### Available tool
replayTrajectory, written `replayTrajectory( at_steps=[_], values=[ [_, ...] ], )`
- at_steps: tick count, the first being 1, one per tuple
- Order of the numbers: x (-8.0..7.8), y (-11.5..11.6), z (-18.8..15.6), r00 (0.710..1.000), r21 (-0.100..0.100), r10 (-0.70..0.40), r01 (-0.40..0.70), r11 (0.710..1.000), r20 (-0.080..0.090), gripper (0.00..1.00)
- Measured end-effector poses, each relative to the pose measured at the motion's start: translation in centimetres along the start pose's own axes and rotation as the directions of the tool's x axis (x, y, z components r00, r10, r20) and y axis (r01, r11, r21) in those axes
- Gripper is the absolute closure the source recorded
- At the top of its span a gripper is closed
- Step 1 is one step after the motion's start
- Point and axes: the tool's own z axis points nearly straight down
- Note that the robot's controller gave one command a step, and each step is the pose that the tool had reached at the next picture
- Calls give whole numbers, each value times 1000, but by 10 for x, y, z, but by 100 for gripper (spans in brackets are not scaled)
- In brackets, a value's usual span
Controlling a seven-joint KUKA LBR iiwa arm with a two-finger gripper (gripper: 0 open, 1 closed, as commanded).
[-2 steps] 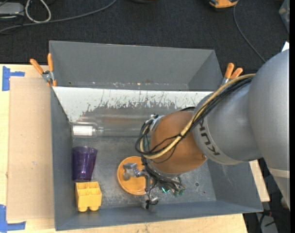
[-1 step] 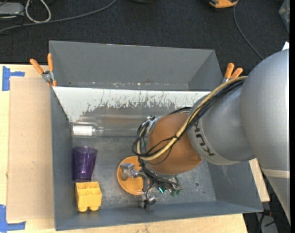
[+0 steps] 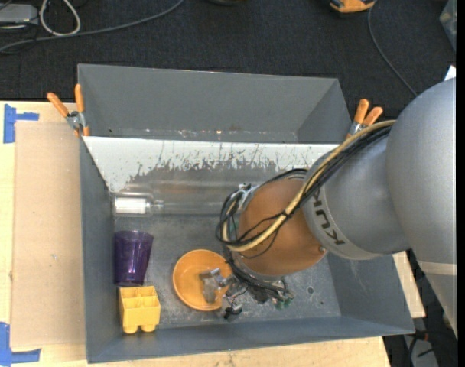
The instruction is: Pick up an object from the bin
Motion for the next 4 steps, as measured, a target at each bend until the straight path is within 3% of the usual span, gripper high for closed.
replayTrajectory(
  at_steps=[1, 3, 4],
  values=[
    [0, 0, 0, 1000, 0, 1, -1, 1000, 0, 100],
    [-20, 6, -93, 1000, -3, 7, -7, 1000, -8, 100],
    [-8, -4, -109, 994, -2, -112, 112, 994, -1, 100]
  ],
)
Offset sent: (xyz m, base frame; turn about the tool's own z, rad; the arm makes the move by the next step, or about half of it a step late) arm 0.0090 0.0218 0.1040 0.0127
